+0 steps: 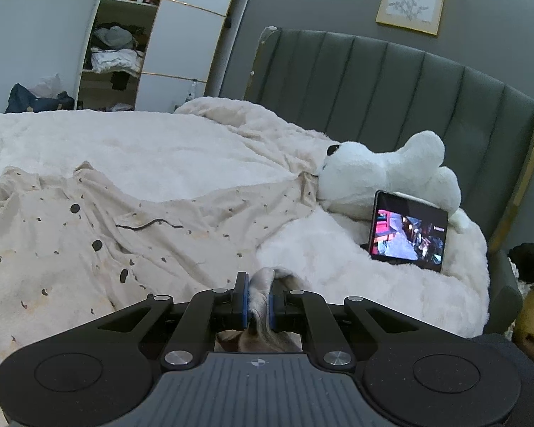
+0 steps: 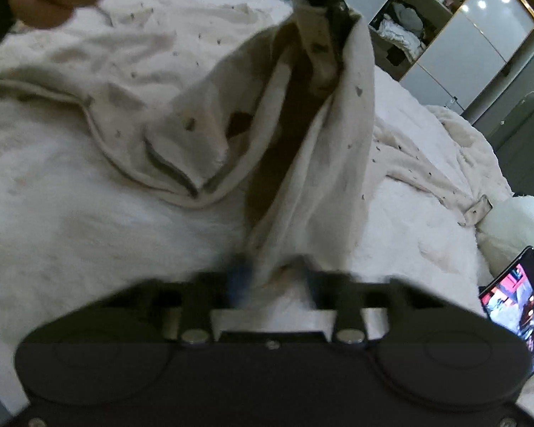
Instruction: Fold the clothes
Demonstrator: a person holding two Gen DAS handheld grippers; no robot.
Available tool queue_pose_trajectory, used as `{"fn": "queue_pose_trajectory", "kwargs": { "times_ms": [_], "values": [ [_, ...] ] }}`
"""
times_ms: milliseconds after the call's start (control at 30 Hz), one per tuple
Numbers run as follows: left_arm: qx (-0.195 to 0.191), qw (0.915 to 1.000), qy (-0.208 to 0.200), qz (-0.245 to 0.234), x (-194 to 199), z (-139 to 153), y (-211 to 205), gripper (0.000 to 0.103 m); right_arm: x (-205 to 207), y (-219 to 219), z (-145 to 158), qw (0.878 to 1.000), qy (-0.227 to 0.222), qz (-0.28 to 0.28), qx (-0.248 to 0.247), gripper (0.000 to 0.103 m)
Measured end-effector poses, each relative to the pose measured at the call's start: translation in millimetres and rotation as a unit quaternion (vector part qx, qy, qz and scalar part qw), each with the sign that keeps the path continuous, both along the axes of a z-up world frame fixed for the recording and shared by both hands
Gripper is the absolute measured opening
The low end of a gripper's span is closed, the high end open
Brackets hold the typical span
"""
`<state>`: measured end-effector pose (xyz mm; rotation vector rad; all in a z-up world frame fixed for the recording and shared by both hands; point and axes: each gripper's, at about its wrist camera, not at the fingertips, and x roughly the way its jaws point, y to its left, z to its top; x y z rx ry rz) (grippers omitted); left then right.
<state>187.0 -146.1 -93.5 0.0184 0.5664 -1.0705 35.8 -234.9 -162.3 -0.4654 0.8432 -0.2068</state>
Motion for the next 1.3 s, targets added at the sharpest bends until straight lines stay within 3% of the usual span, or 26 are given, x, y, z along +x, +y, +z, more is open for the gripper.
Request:
{"fn": "queue_pose_trajectory", "kwargs": {
  "times_ms": [100, 267, 333, 400, 433, 500, 567, 600, 633, 667, 733, 833, 867, 967, 1133, 1167, 1300],
  "values": [
    [0.022, 0.9992, -0.011, -0.03, -5, -1, -4, 0.008, -16, -17, 16, 1.0, -0.014, 0.003, -0.021, 0.0],
    [0.106, 0.9855, -0.063, -0.116, -31, -6, -18, 0.008, -57, -63, 44, 0.995, -0.02, 0.01, -0.1, 0.0],
    [0.151, 0.9721, -0.084, -0.159, -47, -18, -26, 0.009, -65, -79, 45, 0.992, -0.01, 0.011, -0.129, 0.0],
    [0.176, 0.9622, -0.094, -0.186, -57, -26, -31, 0.013, -70, -97, 36, 0.986, 0.036, 0.029, -0.163, 0.001],
    [0.193, 0.9539, -0.097, -0.209, -66, -35, -34, 0.02, -70, -103, 29, 0.981, 0.064, 0.037, -0.178, 0.001],
    [0.224, 0.9374, -0.088, -0.252, -83, -54, -41, 0.022, -70, -110, 21, 0.975, 0.095, 0.046, -0.195, 0.004],
    [0.229, 0.932, -0.067, -0.273, -89, -62, -40, 0.038, -68, -115, 15, 0.971, 0.132, 0.035, -0.196, 0.011],
    [0.225, 0.9323, -0.058, -0.277, -90, -63, -35, 0.041, -68, -115, 16, 0.973, 0.131, 0.032, -0.185, 0.026],
    [0.211, 0.9384, -0.052, -0.269, -88, -57, -22, 0.045, -68, -114, 18, 0.976, 0.131, 0.029, -0.174, 0.041],
    [0.196, 0.9441, -0.046, -0.261, -86, -50, -9, 0.05, -70, -111, 25, 0.98, 0.116, 0.028, -0.156, 0.048],
    [0.161, 0.9585, -0.022, -0.234, -74, -37, 23, 0.062, -71, -108, 32, 0.984, 0.104, 0.029, -0.143, 0.049],
    [0.124, 0.9745, 0.011, -0.187, -55, -22, 65, 0.067, -72, -97, 48, 0.992, 0.072, 0.031, -0.099, 0.054],
    [0.112, 0.9816, 0.023, -0.153, -45, -19, 92, 0.068, -72, -85, 51, 0.992, 0.056, 0.055, -0.094, 0.058],
    [0.143, 0.983, 0.012, -0.115, -45, -29, 133, 0.069, -73, -46, 45, 0.983, 0.04, 0.142, -0.113, 0.061],
    [0.248, 0.9595, -0.087, -0.101, -77, -62, 134, 0.072, -58, 23, 22, 0.954, 0.023, 0.259, -0.148, 0.066],
    [0.268, 0.9524, -0.107, -0.099, -81, -69, 131, 0.071, -54, 40, 17, 0.945, 0.015, 0.289, -0.151, 0.07],
    [0.337, 0.9198, -0.178, -0.093, -97, -94, 119, 0.071, -17, 84, -10, 0.93, 0.01, 0.326, -0.171, 0.07]
  ]
}}
